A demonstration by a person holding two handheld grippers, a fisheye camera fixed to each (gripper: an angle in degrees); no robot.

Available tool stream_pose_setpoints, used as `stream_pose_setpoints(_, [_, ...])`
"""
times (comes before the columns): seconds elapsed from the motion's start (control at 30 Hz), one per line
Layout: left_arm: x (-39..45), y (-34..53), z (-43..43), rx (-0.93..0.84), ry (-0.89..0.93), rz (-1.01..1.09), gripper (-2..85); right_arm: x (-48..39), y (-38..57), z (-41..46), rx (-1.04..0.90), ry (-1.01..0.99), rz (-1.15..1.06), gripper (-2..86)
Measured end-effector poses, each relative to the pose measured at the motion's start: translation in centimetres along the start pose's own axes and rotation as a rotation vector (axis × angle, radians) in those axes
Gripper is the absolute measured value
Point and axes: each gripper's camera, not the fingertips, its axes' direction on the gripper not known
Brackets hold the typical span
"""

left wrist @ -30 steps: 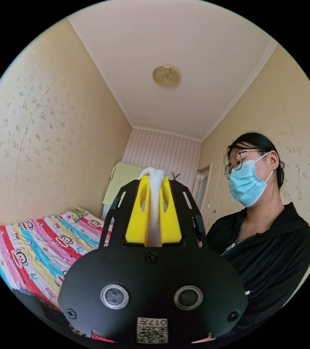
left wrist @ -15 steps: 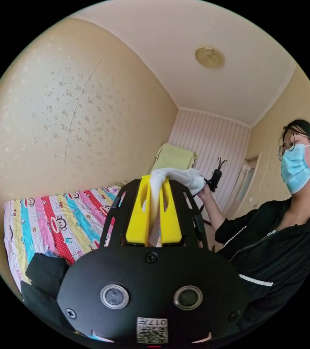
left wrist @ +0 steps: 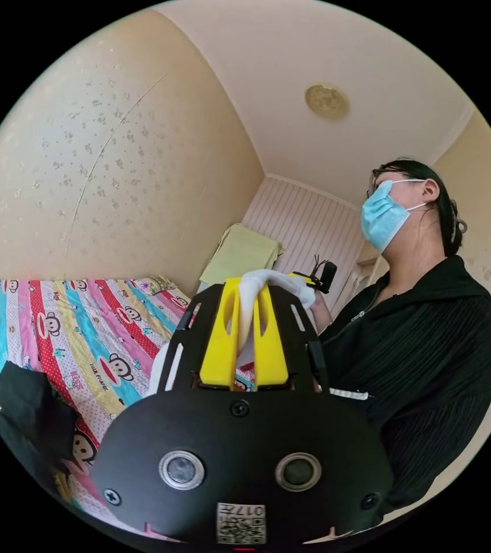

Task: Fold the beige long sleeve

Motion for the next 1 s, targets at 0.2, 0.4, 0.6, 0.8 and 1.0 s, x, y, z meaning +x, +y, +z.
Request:
stream_pose_setpoints(0.2, [-3.8, -5.7, 3.1, -0.079, -0.084, 0.031, 3.7, 10.4, -0.9, 4.3, -0.058, -0.163, 0.138, 5.9])
stream_pose_setpoints(0.4, [-28.8, -7.4, 13.6, -0.242, -0.075, -0.244, 5.9, 28.4, 3.3, 21.0, -0.171, -0.385, 0.304, 7.3])
stream_pose_setpoints(0.6, [-50.3, -3.1, 13.8, 0.176, -0.012, -0.743, 9.8, 47.3, 10.8, 30.1, 0.119, -0.491, 0.824, 18.1])
stream_pose_setpoints(0.8, [-45.5, 0.0, 5.5, 0.313, -0.162, -0.618, 10.2, 46.8, 12.5, 19.3, 0.208, -0.349, 0.841, 21.0])
stream_pose_setpoints(1.0, [-34.3, -0.2, -1.1, 0.169, -0.347, -0.466, 10.1, 42.4, 14.5, 3.6, 0.358, -0.253, 0.885, 18.5])
